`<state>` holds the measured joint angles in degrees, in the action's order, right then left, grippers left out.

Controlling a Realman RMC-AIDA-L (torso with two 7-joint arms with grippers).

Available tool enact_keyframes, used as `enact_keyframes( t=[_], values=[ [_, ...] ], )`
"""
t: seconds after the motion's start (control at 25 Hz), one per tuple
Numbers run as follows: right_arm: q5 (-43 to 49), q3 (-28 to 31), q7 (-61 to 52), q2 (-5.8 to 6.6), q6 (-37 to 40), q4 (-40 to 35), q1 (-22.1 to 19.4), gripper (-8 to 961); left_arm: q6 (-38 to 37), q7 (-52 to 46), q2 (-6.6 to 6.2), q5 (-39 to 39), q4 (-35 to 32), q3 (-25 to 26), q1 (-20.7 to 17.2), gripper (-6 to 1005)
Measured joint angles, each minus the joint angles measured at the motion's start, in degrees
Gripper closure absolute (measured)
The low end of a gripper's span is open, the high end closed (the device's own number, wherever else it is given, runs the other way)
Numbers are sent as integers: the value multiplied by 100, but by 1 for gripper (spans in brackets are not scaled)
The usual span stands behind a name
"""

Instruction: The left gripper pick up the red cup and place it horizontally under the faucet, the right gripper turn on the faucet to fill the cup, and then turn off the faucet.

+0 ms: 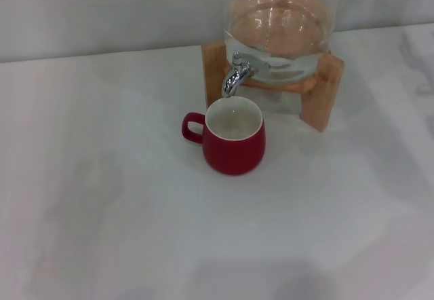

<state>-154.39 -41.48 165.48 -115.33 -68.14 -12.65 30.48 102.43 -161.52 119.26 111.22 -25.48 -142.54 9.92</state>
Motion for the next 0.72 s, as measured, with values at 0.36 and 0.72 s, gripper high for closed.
enact_keyframes(
  t=[0.36, 0.72],
  values=[
    [-16, -38, -402, -18, -552, 56, -67, 279, -434, -273, -8, -384, 413, 586, 241, 496],
    [17, -305, -753, -26, -1222, 205, -358, 279, -1096, -945, -18, -650, 781, 1254, 527, 264]
  ],
)
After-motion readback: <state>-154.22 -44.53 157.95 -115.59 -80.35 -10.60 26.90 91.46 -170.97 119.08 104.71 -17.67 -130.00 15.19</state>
